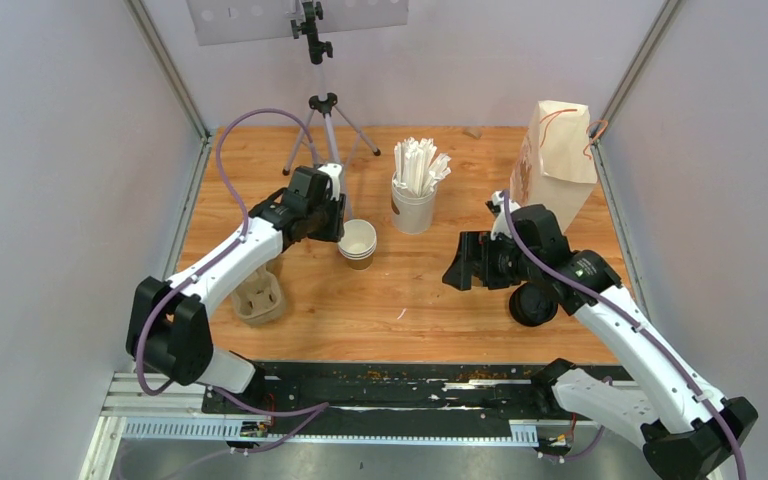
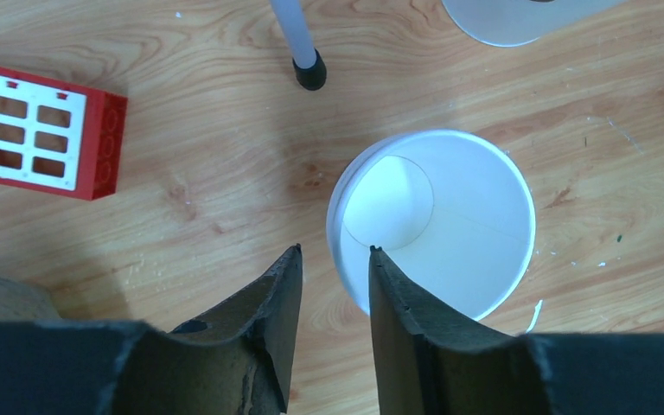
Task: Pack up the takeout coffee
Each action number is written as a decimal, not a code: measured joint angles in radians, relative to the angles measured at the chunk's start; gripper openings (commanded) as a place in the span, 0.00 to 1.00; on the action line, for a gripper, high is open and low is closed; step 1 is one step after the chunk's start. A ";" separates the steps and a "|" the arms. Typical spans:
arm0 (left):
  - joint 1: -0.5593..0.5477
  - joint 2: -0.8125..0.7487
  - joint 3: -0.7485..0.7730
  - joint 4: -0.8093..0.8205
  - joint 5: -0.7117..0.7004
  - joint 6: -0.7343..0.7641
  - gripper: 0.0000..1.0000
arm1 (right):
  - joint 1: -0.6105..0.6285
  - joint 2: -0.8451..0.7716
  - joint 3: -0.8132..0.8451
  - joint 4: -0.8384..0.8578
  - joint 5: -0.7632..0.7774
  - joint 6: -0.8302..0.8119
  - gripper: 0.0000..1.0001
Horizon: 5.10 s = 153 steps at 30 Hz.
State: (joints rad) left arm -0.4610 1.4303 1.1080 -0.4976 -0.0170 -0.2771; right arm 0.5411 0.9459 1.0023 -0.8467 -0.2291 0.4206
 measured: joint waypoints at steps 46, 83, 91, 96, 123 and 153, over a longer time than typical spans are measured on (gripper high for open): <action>0.005 0.070 0.061 -0.028 0.098 0.066 0.01 | 0.000 0.053 -0.046 0.053 -0.017 -0.031 0.93; 0.005 0.104 0.140 -0.126 0.209 0.119 0.00 | 0.000 0.056 -0.049 0.061 -0.027 -0.025 0.93; 0.006 0.134 0.253 -0.174 0.222 0.104 0.00 | 0.000 0.056 -0.049 0.068 -0.026 -0.021 0.93; 0.013 0.136 0.255 -0.190 0.233 0.097 0.00 | 0.000 0.056 -0.049 0.068 -0.026 -0.018 0.93; -0.001 -0.212 0.209 -0.359 0.351 0.065 0.00 | 0.000 0.050 0.095 -0.138 0.133 0.245 0.93; -0.225 -0.414 -0.476 0.124 0.278 -0.196 0.10 | -0.157 0.196 -0.003 -0.246 0.638 0.457 0.51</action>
State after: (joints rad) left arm -0.6865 1.0161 0.6323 -0.3733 0.2615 -0.4736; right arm 0.3840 1.1419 0.9989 -1.0931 0.4088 0.8772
